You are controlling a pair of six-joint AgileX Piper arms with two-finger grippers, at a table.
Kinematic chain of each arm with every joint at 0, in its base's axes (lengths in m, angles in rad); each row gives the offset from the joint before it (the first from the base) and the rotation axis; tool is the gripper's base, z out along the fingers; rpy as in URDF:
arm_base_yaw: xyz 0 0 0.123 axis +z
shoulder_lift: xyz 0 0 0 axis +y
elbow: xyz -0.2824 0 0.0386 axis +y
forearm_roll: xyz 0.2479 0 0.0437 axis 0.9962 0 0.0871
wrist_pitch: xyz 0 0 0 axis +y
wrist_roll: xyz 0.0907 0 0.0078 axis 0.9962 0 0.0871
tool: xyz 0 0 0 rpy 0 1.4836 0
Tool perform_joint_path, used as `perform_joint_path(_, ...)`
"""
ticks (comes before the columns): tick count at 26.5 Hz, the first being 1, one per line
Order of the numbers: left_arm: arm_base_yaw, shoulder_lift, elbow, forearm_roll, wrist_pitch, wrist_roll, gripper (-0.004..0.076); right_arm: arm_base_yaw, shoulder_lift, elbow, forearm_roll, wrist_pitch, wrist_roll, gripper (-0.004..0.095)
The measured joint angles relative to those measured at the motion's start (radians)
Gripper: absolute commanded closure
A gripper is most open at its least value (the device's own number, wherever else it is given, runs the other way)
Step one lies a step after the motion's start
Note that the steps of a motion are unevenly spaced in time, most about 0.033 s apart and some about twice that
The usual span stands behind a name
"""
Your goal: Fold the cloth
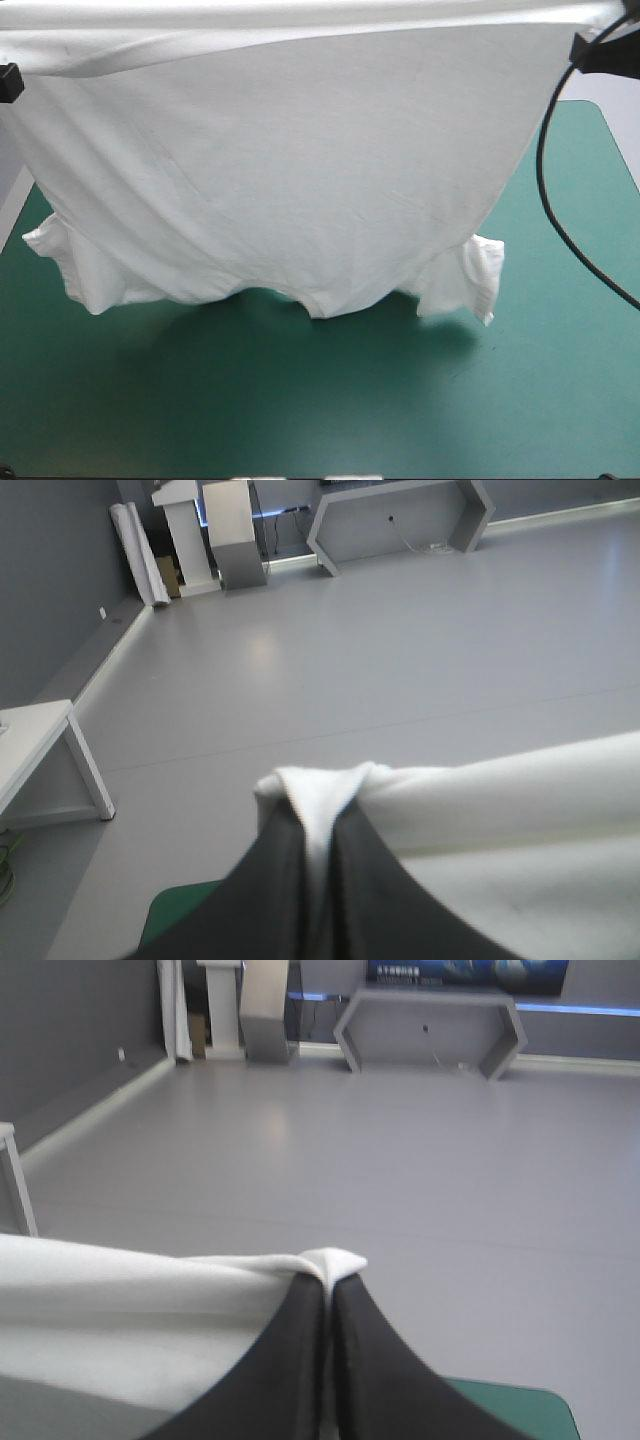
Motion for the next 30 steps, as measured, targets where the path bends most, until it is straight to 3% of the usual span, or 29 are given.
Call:
perform_joint_path(6,0.0,-0.001,-0.037,0.0,0.0,0.0,0.0734,0.0,0.006,-0.08,0.029,-0.005,-0.026,0.0926)
perform_joint_path(9,0.0,0.091,-0.037,0.006,-0.016,0.0,0.0734,0.0,0.1,-0.081,0.002,-0.076,-0.041,0.0926)
perform_joint_path(16,0.002,0.322,-0.035,-0.037,-0.161,0.004,0.0734,-0.002,0.321,-0.073,-0.041,-0.354,-0.026,0.0926)
perform_joint_path(23,0.002,0.388,-0.123,-0.108,-0.322,0.051,0.0734,-0.002,0.398,-0.073,-0.12,-0.675,0.09,0.0926)
perform_joint_path(26,0.002,0.381,-0.176,-0.108,-0.361,0.074,0.0734,-0.002,0.397,-0.116,-0.134,-0.718,0.102,0.0926)
perform_joint_path(30,0.002,0.371,-0.212,-0.1,-0.366,0.09,0.0734,-0.002,0.387,-0.16,-0.139,-0.699,0.105,0.0926)
